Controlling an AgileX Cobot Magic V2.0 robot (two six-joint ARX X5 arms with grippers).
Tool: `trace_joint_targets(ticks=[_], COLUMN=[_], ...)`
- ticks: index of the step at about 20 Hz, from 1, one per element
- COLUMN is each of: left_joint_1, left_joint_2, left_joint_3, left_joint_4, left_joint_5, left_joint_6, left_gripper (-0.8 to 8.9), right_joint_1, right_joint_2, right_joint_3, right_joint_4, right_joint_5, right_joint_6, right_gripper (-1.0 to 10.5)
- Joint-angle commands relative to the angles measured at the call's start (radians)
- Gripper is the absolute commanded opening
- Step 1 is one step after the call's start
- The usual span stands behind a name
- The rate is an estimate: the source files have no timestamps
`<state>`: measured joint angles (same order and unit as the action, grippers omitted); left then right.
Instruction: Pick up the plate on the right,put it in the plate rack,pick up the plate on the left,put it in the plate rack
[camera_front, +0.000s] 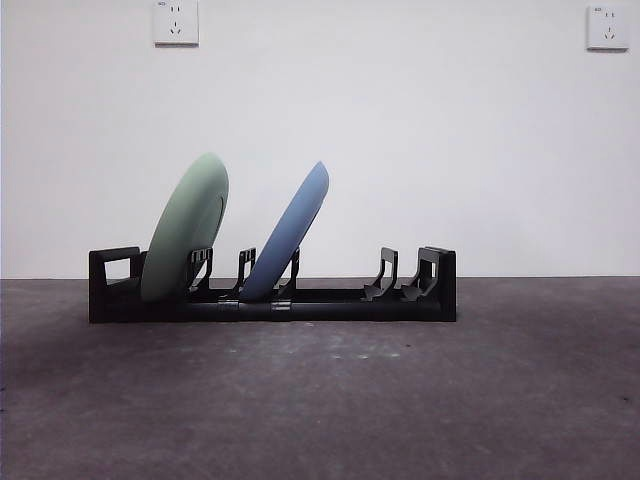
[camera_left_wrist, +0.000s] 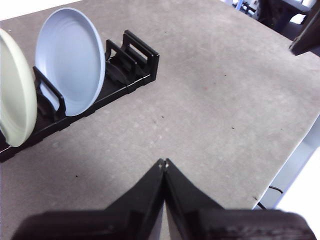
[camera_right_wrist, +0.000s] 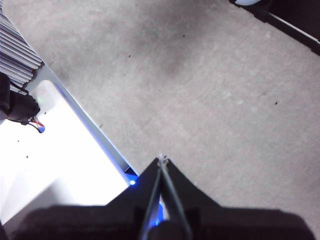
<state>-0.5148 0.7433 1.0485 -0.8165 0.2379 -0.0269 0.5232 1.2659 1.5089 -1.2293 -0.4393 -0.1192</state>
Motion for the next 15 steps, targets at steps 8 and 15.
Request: trace_joint_targets(ticks=[8,15], left_joint_1=[-0.001,0.001], left_joint_2=[0.023,0.048], left_joint_3=[-0.002,-0.002], left_joint_4=[0.004,0.044], left_joint_5=[-0.058,-0.16], left_joint_6=[0.049,0.129], left_gripper=[-0.03,-0.03], right_joint_1=[0.0,0.0], right_joint_2=[-0.001,-0.001], right_joint_3=[-0.01,-0.01], right_joint_4=[0.095,0.167], right_joint_5=[0.231,0.355], right_joint_6=[0.007,0.008], right_gripper=[0.0,0.0])
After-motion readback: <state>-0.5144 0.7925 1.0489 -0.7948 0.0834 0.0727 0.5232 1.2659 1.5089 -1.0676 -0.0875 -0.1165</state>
